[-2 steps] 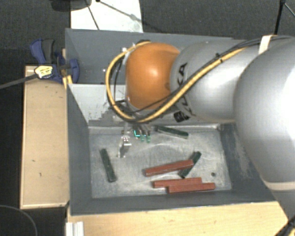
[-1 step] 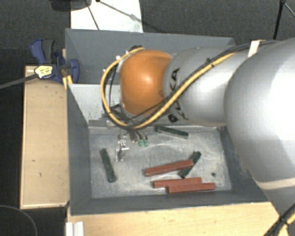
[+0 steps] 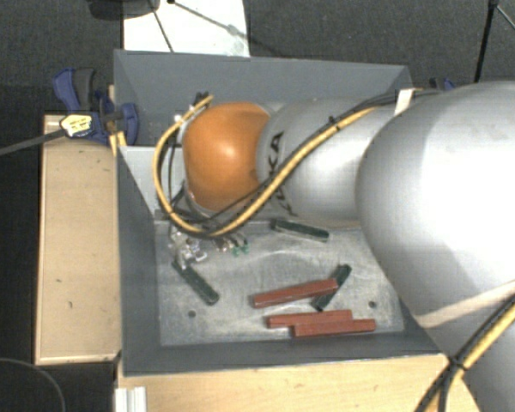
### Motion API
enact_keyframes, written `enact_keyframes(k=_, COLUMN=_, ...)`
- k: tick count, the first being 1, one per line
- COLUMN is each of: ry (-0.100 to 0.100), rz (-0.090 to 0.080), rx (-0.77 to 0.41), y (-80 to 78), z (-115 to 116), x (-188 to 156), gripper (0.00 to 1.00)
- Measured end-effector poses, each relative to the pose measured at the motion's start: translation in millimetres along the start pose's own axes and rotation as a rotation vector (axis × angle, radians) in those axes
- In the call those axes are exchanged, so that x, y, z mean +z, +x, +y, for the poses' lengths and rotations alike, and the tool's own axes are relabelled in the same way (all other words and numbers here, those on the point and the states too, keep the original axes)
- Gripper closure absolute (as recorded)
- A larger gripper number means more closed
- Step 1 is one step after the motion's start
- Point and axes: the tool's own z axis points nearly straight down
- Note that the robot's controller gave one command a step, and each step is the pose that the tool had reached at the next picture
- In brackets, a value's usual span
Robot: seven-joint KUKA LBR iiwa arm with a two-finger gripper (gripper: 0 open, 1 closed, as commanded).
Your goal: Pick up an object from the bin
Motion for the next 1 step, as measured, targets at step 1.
enact_keyframes(k=1, ry=0.0, rz=0.0, rx=0.003, y=0.0, z=0.0, x=0.0, gripper=1.0)
